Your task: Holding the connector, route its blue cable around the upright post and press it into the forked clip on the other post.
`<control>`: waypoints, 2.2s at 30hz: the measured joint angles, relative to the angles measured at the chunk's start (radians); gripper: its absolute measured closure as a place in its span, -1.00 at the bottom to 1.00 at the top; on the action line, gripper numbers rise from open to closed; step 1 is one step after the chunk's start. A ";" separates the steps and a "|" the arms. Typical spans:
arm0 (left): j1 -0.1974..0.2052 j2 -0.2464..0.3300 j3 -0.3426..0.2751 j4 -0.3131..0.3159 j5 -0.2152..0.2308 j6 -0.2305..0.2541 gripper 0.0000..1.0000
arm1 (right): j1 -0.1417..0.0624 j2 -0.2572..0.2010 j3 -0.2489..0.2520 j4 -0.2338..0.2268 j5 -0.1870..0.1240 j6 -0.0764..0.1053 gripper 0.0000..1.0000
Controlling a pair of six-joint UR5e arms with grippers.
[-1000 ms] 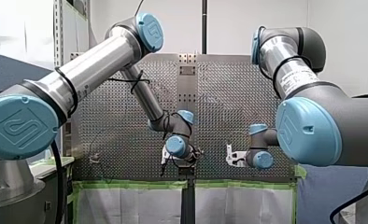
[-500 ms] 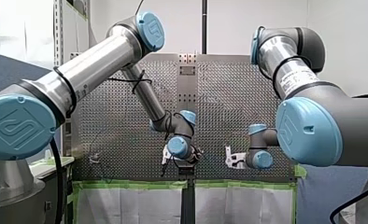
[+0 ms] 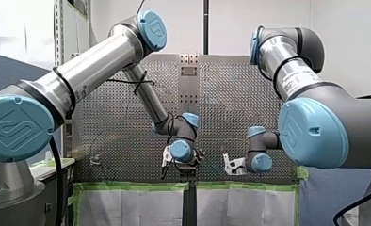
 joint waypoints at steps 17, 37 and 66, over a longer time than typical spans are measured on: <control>0.007 0.000 -0.001 0.002 -0.010 0.000 -1.00 | 0.027 -0.002 0.025 0.023 0.000 -0.088 1.00; 0.011 -0.004 0.000 0.010 -0.077 0.019 -1.00 | 0.042 -0.013 0.065 -0.014 -0.048 -0.114 1.00; 0.099 -0.038 0.013 0.011 0.039 -0.031 -1.00 | 0.043 -0.051 0.103 -0.065 -0.085 -0.094 1.00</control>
